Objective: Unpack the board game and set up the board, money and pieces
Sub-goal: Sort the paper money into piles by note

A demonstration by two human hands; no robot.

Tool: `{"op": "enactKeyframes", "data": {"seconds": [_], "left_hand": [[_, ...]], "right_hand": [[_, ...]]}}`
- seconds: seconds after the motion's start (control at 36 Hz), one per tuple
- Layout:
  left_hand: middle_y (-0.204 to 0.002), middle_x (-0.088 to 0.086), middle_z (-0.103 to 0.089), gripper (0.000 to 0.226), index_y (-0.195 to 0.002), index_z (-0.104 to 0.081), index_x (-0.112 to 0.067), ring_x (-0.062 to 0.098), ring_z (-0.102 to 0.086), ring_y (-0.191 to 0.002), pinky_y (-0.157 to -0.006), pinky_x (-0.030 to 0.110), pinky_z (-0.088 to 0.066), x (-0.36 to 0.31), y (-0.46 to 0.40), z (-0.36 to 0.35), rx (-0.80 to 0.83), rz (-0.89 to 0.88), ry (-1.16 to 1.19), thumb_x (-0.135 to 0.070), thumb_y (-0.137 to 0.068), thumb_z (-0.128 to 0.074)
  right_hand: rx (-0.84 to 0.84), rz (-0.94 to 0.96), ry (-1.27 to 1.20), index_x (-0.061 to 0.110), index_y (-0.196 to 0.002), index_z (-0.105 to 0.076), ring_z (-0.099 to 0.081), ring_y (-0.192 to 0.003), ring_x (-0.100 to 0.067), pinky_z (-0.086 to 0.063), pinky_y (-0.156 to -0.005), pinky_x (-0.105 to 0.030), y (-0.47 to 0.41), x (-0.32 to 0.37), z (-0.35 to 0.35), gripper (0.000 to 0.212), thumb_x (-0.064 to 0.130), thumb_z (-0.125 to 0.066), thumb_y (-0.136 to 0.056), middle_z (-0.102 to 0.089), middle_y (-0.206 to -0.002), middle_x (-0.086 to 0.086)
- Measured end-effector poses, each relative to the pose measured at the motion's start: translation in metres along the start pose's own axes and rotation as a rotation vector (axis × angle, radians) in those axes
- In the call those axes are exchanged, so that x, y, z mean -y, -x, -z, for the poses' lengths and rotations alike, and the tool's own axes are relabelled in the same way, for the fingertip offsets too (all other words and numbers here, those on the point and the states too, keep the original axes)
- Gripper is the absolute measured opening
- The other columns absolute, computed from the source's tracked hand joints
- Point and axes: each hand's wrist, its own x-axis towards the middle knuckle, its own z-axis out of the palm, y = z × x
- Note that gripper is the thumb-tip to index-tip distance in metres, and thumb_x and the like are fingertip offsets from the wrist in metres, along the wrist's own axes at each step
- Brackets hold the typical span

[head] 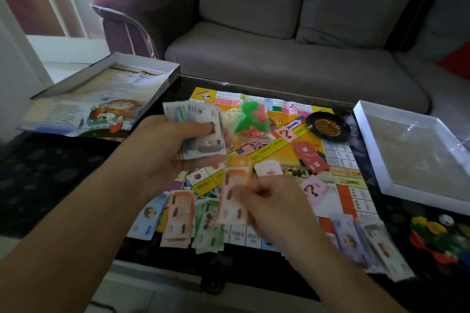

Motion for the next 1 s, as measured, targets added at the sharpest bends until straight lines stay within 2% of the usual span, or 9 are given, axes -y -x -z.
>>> {"op": "enactKeyframes", "data": {"seconds": [0.14,0.22,0.33,0.42,0.56,0.67,0.75,0.89,1.0], "left_hand": [[-0.099,0.014,-0.080,0.022,-0.116,-0.071,-0.003,0.027,-0.080,-0.086,-0.062,0.037,-0.065,-0.005,0.002,0.007,0.011,-0.064,0.042,-0.003,-0.094,-0.068],[-0.102,0.016,-0.080,0.026,-0.119,-0.070,-0.002,0.030,-0.079,-0.089,-0.060,0.035,-0.063,-0.006,0.001,0.012,0.022,-0.060,0.055,-0.004,-0.093,-0.070],[-0.101,0.016,-0.080,0.021,-0.113,-0.072,-0.004,0.031,-0.079,-0.085,-0.059,0.037,-0.064,-0.006,0.002,0.014,0.039,-0.051,0.060,-0.003,-0.092,-0.071],[-0.099,0.017,-0.080,0.021,-0.111,-0.073,-0.004,0.032,-0.079,-0.082,-0.059,0.037,-0.064,-0.006,0.003,0.016,0.074,-0.055,0.055,-0.003,-0.090,-0.073],[-0.100,0.015,-0.080,0.026,-0.112,-0.075,-0.006,0.032,-0.079,-0.085,-0.058,0.036,-0.064,-0.002,0.004,0.011,0.165,-0.062,-0.025,-0.007,-0.086,-0.076],[-0.097,0.010,-0.081,0.024,-0.106,-0.079,-0.011,0.032,-0.079,-0.080,-0.054,0.032,-0.062,0.006,0.007,-0.002,0.237,-0.044,-0.103,-0.010,-0.081,-0.078],[-0.100,0.011,-0.081,0.023,-0.107,-0.079,-0.011,0.033,-0.079,-0.085,-0.057,0.031,-0.062,0.014,0.011,-0.013,0.328,-0.014,-0.144,-0.012,-0.083,-0.078],[-0.107,0.016,-0.079,0.025,-0.115,-0.075,-0.009,0.035,-0.078,-0.095,-0.070,0.045,-0.066,0.021,0.014,-0.027,0.367,0.054,-0.069,-0.016,-0.093,-0.070],[-0.108,0.014,-0.079,0.023,-0.116,-0.074,-0.009,0.036,-0.078,-0.096,-0.068,0.048,-0.066,0.024,0.015,-0.032,0.343,0.026,-0.063,-0.007,-0.095,-0.065]], "right_hand": [[0.130,0.015,0.169,0.002,-0.079,-0.073,-0.074,-0.068,-0.025,-0.060,-0.063,-0.038,-0.013,0.008,-0.069,0.050,0.047,-0.063,-0.099,-0.074,-0.079,-0.017],[0.107,-0.037,0.198,0.010,-0.072,-0.066,-0.066,-0.058,-0.016,-0.053,-0.048,-0.034,-0.024,0.012,-0.095,0.044,0.045,-0.063,-0.099,-0.066,-0.068,-0.005],[0.087,-0.039,0.320,0.016,-0.074,-0.060,-0.066,-0.067,-0.014,-0.052,-0.056,-0.030,-0.023,0.011,-0.099,0.045,0.055,-0.059,-0.095,-0.064,-0.073,0.003],[0.038,0.046,0.395,0.014,-0.062,-0.046,-0.046,-0.049,-0.011,-0.039,-0.052,-0.029,-0.014,0.010,-0.075,0.053,0.050,-0.055,-0.100,-0.047,-0.055,-0.001],[0.039,-0.027,-0.145,0.005,-0.066,-0.069,-0.045,-0.042,-0.022,-0.036,-0.049,-0.027,-0.014,0.018,-0.009,0.045,0.023,-0.053,-0.104,-0.059,-0.059,-0.019],[0.139,0.064,-0.561,0.004,-0.090,-0.071,-0.050,-0.049,-0.025,-0.036,-0.042,-0.026,-0.003,0.032,0.028,0.046,0.049,-0.064,-0.095,-0.062,-0.078,-0.018],[0.059,0.139,-0.456,0.009,-0.102,-0.073,-0.055,-0.058,-0.026,-0.039,-0.044,-0.030,0.001,0.030,0.036,0.039,0.046,-0.069,-0.096,-0.067,-0.084,-0.018],[-0.107,0.155,-0.323,0.002,-0.097,-0.068,-0.058,-0.070,-0.055,-0.044,-0.044,-0.030,0.000,0.018,0.043,0.026,0.027,-0.070,-0.099,-0.069,-0.087,-0.029],[-0.162,0.169,-0.266,0.005,-0.093,-0.070,-0.058,-0.060,-0.039,-0.048,-0.048,-0.026,0.003,0.011,0.056,0.026,0.030,-0.071,-0.097,-0.073,-0.085,-0.020]]}}
